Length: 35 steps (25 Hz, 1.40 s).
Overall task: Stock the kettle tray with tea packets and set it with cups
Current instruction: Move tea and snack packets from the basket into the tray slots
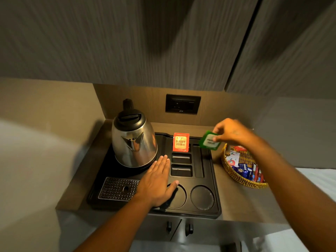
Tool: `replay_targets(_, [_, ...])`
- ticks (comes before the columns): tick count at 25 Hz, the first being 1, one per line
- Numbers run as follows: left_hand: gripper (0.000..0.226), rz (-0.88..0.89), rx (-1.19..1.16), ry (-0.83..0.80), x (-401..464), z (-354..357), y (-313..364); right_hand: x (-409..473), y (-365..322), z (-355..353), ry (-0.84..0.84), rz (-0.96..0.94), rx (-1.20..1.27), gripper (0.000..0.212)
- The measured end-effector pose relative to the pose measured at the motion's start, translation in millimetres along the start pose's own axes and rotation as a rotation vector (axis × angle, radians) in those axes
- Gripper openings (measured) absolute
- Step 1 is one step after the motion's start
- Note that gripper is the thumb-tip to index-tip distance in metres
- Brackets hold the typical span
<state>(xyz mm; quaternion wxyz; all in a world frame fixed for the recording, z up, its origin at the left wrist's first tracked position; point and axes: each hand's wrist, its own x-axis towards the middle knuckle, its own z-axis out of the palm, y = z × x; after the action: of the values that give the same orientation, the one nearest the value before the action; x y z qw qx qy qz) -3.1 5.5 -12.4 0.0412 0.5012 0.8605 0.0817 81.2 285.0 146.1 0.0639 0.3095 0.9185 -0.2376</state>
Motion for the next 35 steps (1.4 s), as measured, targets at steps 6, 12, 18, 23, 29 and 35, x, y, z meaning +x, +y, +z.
replay_targets(6, [0.083, 0.004, -0.022, 0.009, -0.3, -1.1, -0.5, 34.0, -68.0, 75.6, -0.19, -0.034, -0.112, 0.021])
replay_targets(12, [0.084, 0.002, -0.033, 0.031, 1.2, 1.5, -1.4, 43.9, -63.9, 78.0, -0.132, 0.005, -0.08, 0.038])
replay_targets(18, [0.086, -0.004, -0.036, 0.045, 1.8, 7.2, -2.2, 17.0, 65.0, 16.4, 0.267, 0.366, 0.027, 0.025])
replay_targets(23, [0.086, -0.014, -0.026, 0.043, 1.6, 6.5, -1.8, 2.3, 101.2, 41.5, -0.033, 0.462, 0.009, 0.047])
replay_targets(29, [0.084, -0.013, -0.027, 0.028, 0.0, 6.0, -0.9, 3.3, 102.9, 48.2, 0.097, 0.405, 0.132, 0.014])
replay_targets(35, [0.085, -0.009, -0.028, 0.035, -1.5, 3.5, -0.8, -22.6, 97.3, 6.3, 0.201, 0.339, 0.103, 0.021])
